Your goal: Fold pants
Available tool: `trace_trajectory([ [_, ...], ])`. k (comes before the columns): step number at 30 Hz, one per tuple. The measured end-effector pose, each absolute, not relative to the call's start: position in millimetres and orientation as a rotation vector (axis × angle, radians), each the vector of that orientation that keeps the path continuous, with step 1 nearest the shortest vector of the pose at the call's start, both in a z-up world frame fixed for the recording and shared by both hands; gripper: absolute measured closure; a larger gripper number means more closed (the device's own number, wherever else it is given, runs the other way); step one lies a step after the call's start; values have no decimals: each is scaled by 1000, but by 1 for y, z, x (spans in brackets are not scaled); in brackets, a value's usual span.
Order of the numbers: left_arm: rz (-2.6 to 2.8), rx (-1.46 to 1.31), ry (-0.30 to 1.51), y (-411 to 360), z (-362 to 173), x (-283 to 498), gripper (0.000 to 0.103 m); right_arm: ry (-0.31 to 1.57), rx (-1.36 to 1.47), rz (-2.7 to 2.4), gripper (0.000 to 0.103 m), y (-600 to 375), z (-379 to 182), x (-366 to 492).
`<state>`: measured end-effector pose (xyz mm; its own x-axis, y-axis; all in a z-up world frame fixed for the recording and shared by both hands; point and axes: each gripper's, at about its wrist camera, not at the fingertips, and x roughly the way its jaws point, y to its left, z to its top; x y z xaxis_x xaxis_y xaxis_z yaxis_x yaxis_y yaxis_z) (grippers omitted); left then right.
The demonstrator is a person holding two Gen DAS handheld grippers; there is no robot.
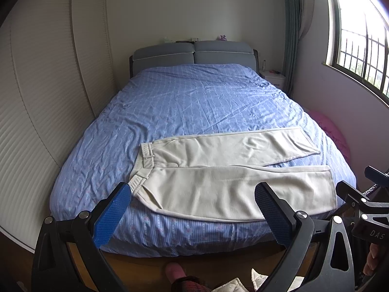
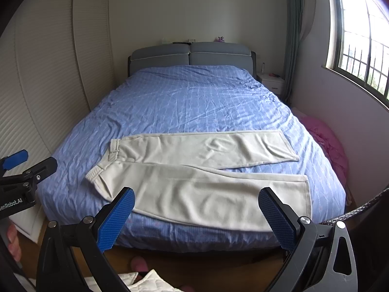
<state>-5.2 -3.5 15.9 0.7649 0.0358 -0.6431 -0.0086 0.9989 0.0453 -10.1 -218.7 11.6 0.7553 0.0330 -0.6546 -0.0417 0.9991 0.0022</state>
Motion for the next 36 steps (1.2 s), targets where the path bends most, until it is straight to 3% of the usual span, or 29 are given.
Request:
trace_trajectory([
  [25,27,33,689,-5,20,-9,0,726,-14,48,0,-225,7,-11],
  [36,60,4,773,30,-7,1,0,778,-1,64,0,-203,-8,-2],
])
